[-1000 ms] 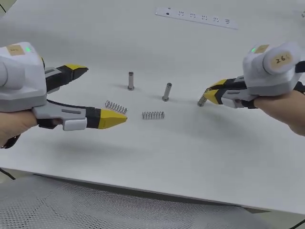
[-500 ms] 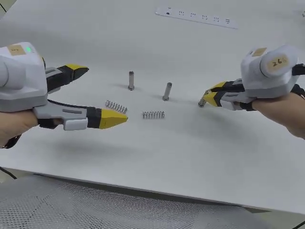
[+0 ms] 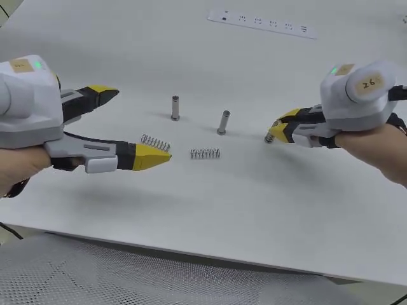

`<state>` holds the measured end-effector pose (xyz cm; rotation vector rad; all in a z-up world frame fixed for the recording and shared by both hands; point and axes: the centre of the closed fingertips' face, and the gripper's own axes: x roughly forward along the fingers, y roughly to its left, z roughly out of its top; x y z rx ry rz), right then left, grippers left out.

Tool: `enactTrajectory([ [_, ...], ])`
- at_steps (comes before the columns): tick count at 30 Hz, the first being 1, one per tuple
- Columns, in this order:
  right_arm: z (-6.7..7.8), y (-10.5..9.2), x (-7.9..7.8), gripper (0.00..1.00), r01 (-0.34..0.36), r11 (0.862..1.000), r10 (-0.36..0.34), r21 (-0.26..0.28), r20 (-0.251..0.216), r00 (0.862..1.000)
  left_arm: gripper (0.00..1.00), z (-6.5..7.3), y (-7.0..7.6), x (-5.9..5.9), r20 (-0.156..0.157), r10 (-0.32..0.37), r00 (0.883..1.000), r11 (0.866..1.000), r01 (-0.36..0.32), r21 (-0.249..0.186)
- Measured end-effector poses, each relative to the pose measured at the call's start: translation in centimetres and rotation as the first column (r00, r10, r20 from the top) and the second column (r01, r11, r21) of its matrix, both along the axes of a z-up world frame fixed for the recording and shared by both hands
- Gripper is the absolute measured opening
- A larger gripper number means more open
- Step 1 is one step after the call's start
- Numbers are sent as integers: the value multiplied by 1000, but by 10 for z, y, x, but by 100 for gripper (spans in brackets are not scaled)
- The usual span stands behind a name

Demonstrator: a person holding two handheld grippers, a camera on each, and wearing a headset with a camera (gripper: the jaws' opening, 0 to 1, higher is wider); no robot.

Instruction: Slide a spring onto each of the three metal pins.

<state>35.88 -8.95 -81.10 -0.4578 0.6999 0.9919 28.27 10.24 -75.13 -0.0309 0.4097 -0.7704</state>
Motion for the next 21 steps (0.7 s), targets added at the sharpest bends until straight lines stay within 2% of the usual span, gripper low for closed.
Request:
enactTrajectory([
  [21, 4, -4, -4, 30, 51, 997, -50, 52, -16, 999, 97, 2, -1, 1, 1, -2, 1000, 1000, 2, -7],
])
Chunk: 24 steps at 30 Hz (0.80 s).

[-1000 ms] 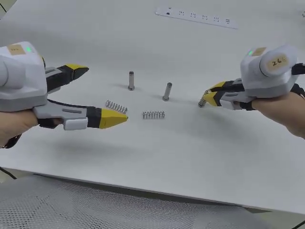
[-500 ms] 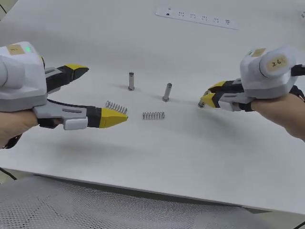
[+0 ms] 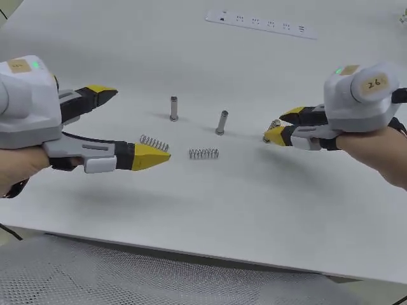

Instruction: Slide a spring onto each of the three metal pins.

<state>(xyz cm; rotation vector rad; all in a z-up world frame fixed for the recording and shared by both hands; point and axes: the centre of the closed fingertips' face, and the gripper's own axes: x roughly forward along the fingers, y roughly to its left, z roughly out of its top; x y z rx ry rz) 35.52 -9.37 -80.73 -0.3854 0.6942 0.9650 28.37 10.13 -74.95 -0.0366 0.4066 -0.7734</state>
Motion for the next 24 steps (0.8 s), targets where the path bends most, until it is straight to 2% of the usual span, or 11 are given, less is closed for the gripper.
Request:
enactTrajectory([
  [13, 8, -5, -11, 40, 34, 998, -34, 59, -4, 999, 98, 1, 0, 0, -3, 0, 1000, 1000, 0, -3],
  [24, 15, -6, -21, 47, 36, 996, -37, 82, 8, 999, 98, 1, -1, -2, -6, -6, 1000, 1000, 6, -2],
])
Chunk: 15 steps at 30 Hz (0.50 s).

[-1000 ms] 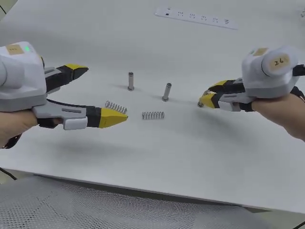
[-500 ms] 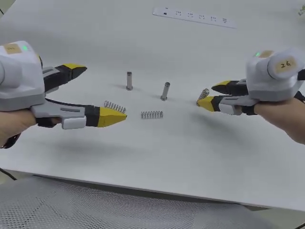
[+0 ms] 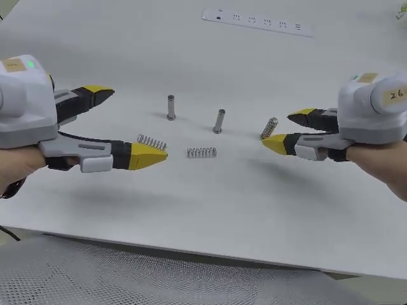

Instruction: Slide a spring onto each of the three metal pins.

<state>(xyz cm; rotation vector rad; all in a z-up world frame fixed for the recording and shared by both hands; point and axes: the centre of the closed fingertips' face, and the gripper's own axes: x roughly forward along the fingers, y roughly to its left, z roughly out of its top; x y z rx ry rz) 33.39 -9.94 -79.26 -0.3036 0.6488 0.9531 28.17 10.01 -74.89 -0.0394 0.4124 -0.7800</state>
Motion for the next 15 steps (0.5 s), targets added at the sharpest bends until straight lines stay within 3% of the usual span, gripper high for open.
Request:
enactTrajectory([
  [15, 9, 1, -9, 49, -16, 1000, 16, 14, 23, 1000, 98, 2, 0, 0, 0, -7, 1000, 1000, 7, 8],
])
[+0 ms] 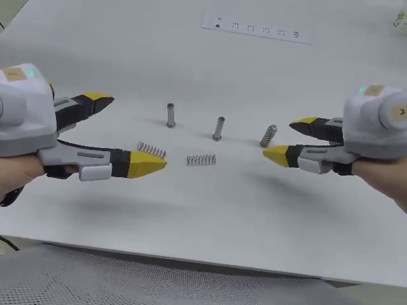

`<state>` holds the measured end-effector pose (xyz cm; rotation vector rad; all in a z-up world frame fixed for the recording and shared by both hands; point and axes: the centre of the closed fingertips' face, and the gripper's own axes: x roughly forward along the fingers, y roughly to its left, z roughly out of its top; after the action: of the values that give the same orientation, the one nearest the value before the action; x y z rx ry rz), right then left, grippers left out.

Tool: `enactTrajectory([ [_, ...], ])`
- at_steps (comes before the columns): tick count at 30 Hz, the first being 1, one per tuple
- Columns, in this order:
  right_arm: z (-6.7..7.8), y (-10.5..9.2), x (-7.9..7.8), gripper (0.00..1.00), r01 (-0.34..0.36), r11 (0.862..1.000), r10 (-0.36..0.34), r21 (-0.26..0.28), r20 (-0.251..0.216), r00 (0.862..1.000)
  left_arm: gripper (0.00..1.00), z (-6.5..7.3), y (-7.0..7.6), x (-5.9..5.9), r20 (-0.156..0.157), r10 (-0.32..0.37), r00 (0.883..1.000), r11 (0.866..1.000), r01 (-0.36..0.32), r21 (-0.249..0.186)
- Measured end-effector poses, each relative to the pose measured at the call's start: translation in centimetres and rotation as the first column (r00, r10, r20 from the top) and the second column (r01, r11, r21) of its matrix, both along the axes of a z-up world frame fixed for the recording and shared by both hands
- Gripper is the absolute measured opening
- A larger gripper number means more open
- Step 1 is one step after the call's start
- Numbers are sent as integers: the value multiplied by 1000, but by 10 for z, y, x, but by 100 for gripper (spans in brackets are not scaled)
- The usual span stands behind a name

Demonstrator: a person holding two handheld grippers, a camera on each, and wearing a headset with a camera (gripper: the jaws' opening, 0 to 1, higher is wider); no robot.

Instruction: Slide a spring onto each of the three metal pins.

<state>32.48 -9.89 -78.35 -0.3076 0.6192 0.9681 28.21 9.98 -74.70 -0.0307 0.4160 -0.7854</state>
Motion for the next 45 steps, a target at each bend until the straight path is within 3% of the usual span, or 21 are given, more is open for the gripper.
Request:
enactTrajectory([
  [12, 17, 13, -9, 48, -53, 998, 52, 22, 37, 998, 98, 0, 0, 0, -3, -3, 1000, 1000, 3, 3],
  [29, 19, 39, -23, 44, -166, 986, 166, -7, 50, 985, 98, -1, 0, -2, -5, -3, 1000, 1000, 3, -1],
  [38, 12, 60, -31, 40, -246, 969, 247, -35, 44, 968, 97, 2, -1, -4, 2, -3, 1000, 1000, 3, -5],
  [45, 5, 80, -40, 35, -334, 939, 338, -88, 40, 940, 97, 1, 1, -4, 2, 1, 1000, 1000, -1, -5],
])
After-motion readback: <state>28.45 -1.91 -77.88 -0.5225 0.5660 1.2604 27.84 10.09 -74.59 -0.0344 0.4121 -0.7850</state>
